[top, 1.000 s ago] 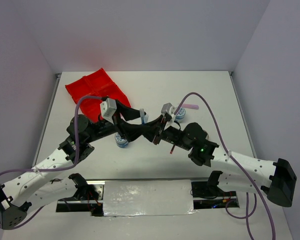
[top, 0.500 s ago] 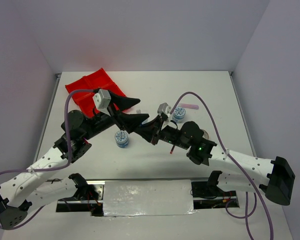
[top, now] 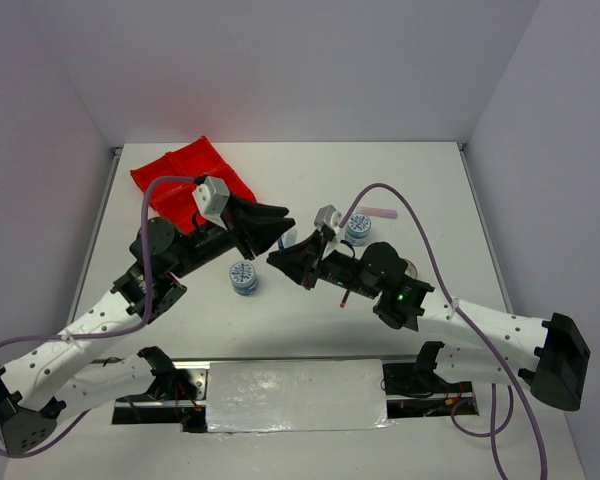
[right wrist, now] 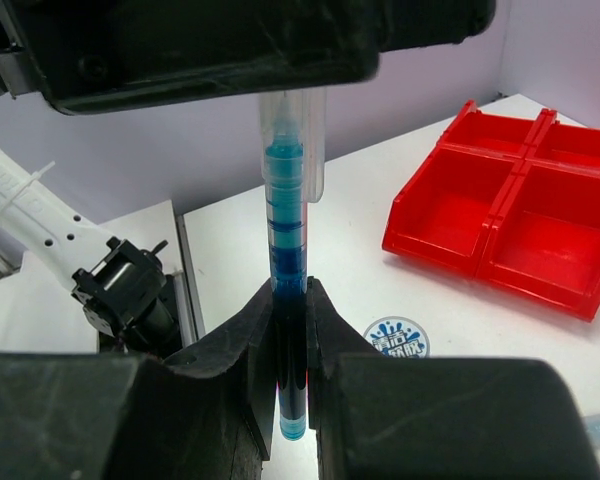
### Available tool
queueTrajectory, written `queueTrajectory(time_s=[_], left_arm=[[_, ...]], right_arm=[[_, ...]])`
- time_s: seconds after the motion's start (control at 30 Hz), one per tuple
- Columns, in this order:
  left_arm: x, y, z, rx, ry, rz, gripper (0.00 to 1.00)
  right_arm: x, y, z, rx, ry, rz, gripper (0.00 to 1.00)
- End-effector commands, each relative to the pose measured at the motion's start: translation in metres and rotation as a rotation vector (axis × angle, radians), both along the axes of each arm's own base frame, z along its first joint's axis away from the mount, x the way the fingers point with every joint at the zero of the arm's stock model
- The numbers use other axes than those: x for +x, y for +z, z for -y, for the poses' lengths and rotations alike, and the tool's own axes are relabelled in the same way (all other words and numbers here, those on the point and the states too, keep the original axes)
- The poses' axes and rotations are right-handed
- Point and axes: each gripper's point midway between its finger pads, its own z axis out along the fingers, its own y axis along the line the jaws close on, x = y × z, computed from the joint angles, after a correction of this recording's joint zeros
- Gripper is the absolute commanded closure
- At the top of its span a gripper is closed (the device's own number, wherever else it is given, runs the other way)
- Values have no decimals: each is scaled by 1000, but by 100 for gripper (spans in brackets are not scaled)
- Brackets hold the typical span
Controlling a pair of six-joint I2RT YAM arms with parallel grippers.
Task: Sort the stationery into containers
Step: Close the pen cap on the pen.
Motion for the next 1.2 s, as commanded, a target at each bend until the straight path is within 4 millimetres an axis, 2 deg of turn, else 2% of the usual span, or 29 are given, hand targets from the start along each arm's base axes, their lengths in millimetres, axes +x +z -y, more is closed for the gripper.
queueTrajectory(time_s=[0.0,0.1,0.13,0.2,0.23,0.33,0.47,0.57,0.63,0.67,0.7,0.73,0.77,0.8,0.9,1.07,1.17], left_arm=[[-4,12,2,-24,-22,44,60],[-7,8,5,-21,-49,32,70],[-9,7,7,-16,-63,29,79],[-7,0,11,5,-77,-2,89],[-7,-3,13,11,-83,-12,100],[-6,-20,18,39,-106,-68,100],[-3,-52,26,79,-126,-155,100],[2,-88,28,127,-108,-246,100],[0,-102,30,138,-122,-274,100],[0,-118,31,150,-123,-317,100],[-2,-126,32,155,-139,-334,100],[-1,-132,35,152,-146,-345,100],[-4,-149,36,157,-160,-386,100],[-7,-155,39,159,-183,-401,100],[-13,-182,44,164,-223,-463,100],[-32,-212,50,214,-273,-506,100],[-34,-228,46,247,-240,-537,100]], right_arm=[[3,34,6,66,-27,47,100],[4,39,7,77,-32,52,100],[4,40,7,77,-35,55,100],[5,47,8,90,-40,69,100],[4,51,8,98,-42,77,100],[4,68,9,123,-36,117,100],[6,101,13,170,-46,188,100],[6,127,21,217,-52,235,100],[6,147,27,253,-67,268,100],[5,155,29,264,-64,282,100],[5,161,30,270,-62,288,100],[6,175,32,289,-64,305,100],[6,182,33,298,-61,317,100],[5,185,31,299,-50,325,100],[4,215,34,332,-48,371,100],[9,243,40,328,-65,434,100],[8,254,47,339,-75,454,100]])
